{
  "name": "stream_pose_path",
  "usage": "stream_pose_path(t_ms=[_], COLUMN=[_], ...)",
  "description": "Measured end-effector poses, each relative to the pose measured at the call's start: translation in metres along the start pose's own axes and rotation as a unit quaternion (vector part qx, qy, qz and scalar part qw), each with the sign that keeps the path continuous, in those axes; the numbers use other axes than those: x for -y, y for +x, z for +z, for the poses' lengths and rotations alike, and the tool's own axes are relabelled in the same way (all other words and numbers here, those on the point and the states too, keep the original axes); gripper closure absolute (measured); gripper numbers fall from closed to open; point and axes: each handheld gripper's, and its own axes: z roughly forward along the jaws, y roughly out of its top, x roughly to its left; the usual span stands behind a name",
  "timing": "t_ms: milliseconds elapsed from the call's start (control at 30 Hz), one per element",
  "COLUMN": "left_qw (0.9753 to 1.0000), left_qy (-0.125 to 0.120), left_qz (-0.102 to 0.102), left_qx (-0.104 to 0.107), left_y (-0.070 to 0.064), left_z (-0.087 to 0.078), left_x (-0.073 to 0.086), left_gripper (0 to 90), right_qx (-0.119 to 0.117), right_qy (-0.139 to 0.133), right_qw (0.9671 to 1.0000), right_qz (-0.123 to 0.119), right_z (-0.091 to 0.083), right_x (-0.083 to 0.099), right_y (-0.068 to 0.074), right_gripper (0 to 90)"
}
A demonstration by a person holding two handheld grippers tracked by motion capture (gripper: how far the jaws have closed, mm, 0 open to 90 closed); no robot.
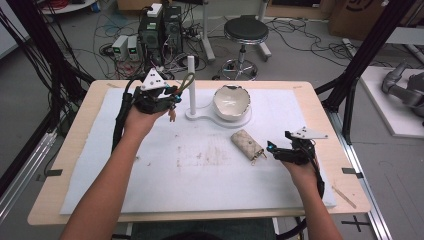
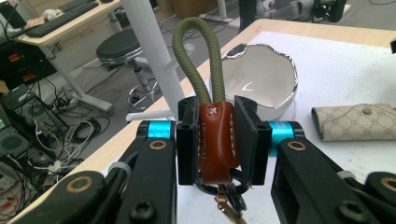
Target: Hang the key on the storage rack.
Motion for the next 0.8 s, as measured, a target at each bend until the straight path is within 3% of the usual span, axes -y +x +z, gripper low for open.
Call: stream_pose_path(t_ms=[333, 567, 633, 700, 800], left_qw=[0.9995, 0.9990, 0.9985, 0.9983, 0.9980], left_qy=[0.026, 0.042, 0.049, 0.050, 0.056], left_qz=[-0.003, -0.009, -0.008, -0.017, -0.020], left_qx=[-0.016, -0.014, -0.023, -0.024, -0.022], left_y=[0.003, 0.004, 0.004, 0.005, 0.004], left_z=[0.019, 0.026, 0.028, 0.030, 0.031], left_x=[0.002, 0.008, 0.011, 0.015, 0.018], left_gripper=[71.4, 70.0, 66.2, 51.4, 41.0], right_qx=[-0.001, 0.000, -0.001, 0.000, 0.003], right_qy=[0.000, 0.001, 0.003, 0.001, -0.002], right_qw=[1.0000, 1.0000, 1.0000, 1.0000, 1.0000], right_qz=[0.001, 0.004, 0.004, 0.004, 0.006], right_z=[-0.001, 0.000, 0.000, -0.001, -0.002], right_x=[0.000, 0.001, 0.001, 0.001, 0.001], right_y=[0.000, -0.001, -0.001, -0.001, -0.003], right_gripper=[17.6, 17.6, 17.7, 17.6, 17.6])
